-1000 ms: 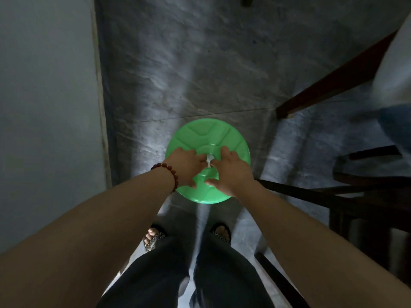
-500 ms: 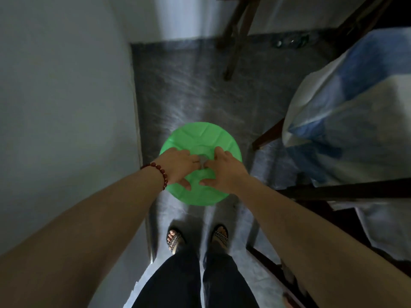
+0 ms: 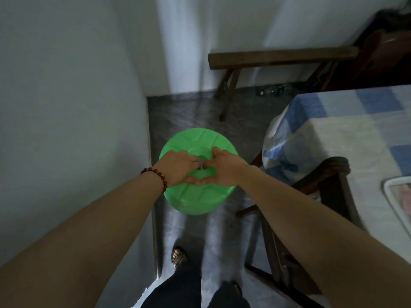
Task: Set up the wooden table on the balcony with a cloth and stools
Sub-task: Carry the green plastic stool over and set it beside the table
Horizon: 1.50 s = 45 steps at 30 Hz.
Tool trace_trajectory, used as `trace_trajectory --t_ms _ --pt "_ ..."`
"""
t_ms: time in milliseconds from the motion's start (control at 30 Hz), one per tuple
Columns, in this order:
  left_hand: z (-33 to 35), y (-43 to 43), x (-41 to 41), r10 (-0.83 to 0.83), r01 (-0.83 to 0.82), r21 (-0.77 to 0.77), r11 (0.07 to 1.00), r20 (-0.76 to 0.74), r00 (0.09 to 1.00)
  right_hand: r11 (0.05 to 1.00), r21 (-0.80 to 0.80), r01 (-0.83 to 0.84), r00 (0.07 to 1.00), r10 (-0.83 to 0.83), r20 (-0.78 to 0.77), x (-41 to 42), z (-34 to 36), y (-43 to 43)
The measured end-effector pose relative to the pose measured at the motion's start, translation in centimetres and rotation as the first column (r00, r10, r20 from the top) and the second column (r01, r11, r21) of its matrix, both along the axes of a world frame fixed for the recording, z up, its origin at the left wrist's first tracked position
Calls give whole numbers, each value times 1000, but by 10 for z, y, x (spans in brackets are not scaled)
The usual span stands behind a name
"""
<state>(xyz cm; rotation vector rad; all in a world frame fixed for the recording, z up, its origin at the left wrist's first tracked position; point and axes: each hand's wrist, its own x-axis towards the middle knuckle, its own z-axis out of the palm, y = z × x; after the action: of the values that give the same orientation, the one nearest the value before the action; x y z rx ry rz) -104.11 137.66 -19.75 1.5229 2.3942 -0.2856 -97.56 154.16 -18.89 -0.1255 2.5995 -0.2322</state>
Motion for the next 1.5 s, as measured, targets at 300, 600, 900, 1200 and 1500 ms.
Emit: trace_trajectory --t_ms 300,600,900,1200,1500 --pt "52 -14 52 88 -81 79 994 -84 993 985 22 -171 975 172 -137 36 56 5" --pt "88 -10 197 277 -266 80 961 -216 936 923 45 -382 887 380 -264 144 91 17" --pt "130 -46 337 505 -498 90 863 -200 839 810 69 -582 768 576 -280 237 130 -25" --pt "130 -102 446 685 -682 92 726 -195 703 682 74 -728 629 707 -322 311 142 -89" --pt "128 -171 620 838 -825 153 544 -152 524 492 61 -869 437 818 -374 444 140 -181"
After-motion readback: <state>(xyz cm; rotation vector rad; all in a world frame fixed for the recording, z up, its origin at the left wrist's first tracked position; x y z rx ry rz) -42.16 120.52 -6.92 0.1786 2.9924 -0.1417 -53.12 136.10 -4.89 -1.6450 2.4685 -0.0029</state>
